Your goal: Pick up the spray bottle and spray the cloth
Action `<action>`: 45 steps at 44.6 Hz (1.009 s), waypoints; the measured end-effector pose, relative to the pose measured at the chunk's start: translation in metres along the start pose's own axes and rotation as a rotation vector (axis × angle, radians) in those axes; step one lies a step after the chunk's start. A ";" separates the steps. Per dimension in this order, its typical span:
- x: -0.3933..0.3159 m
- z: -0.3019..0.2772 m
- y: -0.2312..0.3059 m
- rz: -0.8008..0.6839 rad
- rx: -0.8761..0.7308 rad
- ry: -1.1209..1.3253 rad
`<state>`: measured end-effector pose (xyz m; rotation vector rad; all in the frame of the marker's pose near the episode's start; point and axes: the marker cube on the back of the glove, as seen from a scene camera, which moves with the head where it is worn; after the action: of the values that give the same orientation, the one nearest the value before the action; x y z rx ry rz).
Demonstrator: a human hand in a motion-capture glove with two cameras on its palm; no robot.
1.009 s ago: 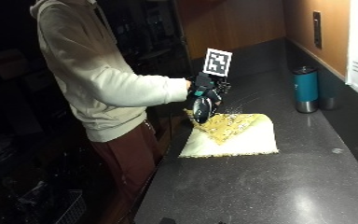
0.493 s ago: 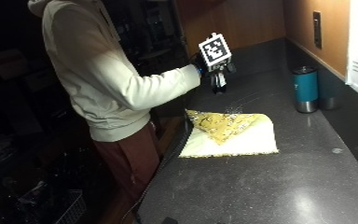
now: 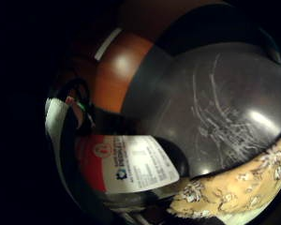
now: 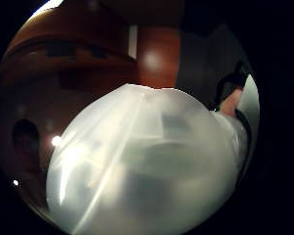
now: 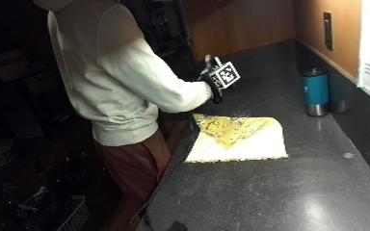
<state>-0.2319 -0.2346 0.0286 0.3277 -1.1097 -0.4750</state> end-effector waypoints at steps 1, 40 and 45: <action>0.005 0.009 0.001 -0.005 -0.028 0.011; 0.046 0.012 0.038 0.019 -0.417 0.174; 0.038 -0.019 0.047 0.027 -0.376 0.177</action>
<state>-0.1914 -0.2139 0.0721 0.0237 -0.8308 -0.6066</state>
